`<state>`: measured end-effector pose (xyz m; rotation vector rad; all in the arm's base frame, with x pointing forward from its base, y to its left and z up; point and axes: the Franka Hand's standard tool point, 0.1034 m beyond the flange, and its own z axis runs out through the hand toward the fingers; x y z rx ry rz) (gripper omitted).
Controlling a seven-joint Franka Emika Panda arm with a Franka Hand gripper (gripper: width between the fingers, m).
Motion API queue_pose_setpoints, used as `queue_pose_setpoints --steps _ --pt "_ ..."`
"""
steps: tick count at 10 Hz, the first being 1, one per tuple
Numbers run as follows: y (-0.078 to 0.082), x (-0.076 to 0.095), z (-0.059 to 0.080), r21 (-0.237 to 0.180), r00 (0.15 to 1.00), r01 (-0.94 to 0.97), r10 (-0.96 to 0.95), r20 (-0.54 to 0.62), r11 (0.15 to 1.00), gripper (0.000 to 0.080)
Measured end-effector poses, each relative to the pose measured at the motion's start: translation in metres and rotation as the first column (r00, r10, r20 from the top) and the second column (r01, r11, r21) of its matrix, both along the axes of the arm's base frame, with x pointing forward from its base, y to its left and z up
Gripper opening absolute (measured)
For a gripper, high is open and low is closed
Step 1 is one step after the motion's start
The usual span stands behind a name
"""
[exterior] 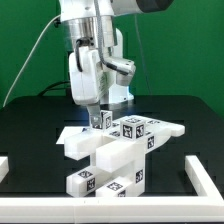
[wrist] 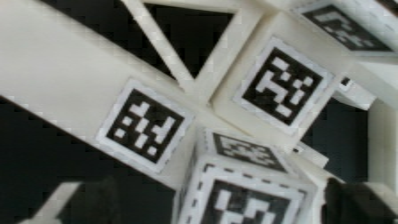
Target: Assemble chair
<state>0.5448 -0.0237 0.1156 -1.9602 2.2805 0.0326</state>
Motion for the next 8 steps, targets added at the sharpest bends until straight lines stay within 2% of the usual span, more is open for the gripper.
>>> queue_pose_setpoints --steps 2,4,6,8 --pt "-0.0023 0.0008 0.0007 -0.043 0.929 -0.367 0.368 0.029 0.929 0.0637" --pt "0.0006 -0.0028 -0.0036 -0.07 0.759 -0.648 0.65 0.017 0.759 0.0649" --pt "-0.0007 -0.0045 -0.0048 -0.083 0.673 -0.736 0.739 0.018 0.672 0.0649" --pt "-0.0007 -0.0045 -0.0049 -0.086 0.647 -0.759 0.762 0.019 0.646 0.0649"
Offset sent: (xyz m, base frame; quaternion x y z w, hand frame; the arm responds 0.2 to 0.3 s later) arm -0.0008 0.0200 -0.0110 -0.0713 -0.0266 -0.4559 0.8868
